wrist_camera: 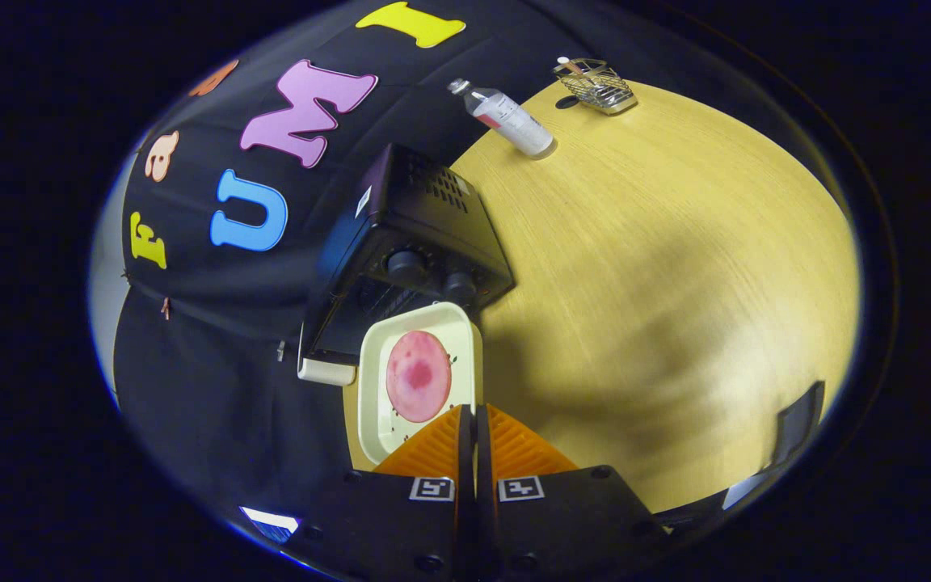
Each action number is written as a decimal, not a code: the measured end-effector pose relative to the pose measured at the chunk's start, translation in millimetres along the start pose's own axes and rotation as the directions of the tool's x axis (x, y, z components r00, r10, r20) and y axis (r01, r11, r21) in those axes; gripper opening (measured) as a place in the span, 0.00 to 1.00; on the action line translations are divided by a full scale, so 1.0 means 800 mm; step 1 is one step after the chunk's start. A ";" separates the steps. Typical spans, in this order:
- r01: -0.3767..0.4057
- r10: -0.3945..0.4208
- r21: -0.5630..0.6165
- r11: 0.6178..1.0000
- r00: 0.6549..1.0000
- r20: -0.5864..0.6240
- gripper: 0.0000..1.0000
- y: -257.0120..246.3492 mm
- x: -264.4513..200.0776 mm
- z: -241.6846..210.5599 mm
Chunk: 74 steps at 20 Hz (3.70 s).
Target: Open the toaster oven, put the food inside, and close the toaster oven door.
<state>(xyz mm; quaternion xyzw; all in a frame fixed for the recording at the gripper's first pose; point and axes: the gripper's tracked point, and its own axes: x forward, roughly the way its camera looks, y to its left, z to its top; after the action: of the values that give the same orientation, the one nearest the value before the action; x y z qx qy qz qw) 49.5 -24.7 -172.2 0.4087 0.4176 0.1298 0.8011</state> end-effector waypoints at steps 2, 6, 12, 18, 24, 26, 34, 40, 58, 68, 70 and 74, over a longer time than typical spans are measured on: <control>0.023 -0.025 0.026 0.999 0.999 0.045 0.05 0.018 0.026 -0.011; 0.065 -0.076 0.085 0.994 0.989 0.127 0.05 0.042 0.076 -0.014; 0.055 -0.104 0.192 0.980 0.961 0.257 0.05 0.083 0.134 0.005; 0.054 -0.132 0.236 0.970 0.934 0.331 0.05 0.110 0.186 0.011; 0.046 -0.143 0.248 0.968 0.910 0.389 0.05 0.127 0.218 0.028; 0.054 -0.158 0.263 0.963 0.906 0.393 0.05 0.126 0.227 0.031; 0.073 -0.171 0.235 0.969 0.887 0.430 0.08 0.126 0.228 0.032; 0.056 -0.133 0.178 0.982 0.879 0.459 0.52 0.143 0.211 0.029; 0.332 -0.159 -0.453 0.827 0.912 0.377 0.98 0.132 0.095 -0.105; 0.462 -0.362 -0.548 0.697 0.887 0.287 0.99 0.032 0.133 -0.180; 0.490 -0.386 -0.570 0.660 0.872 0.302 0.99 0.020 0.143 -0.177; 0.495 -0.388 -0.585 0.643 0.869 0.308 0.99 0.017 0.167 -0.173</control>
<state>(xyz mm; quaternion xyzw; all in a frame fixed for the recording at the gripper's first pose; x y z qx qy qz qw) 26.9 132.8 -281.4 0.0011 0.3704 0.0338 0.9283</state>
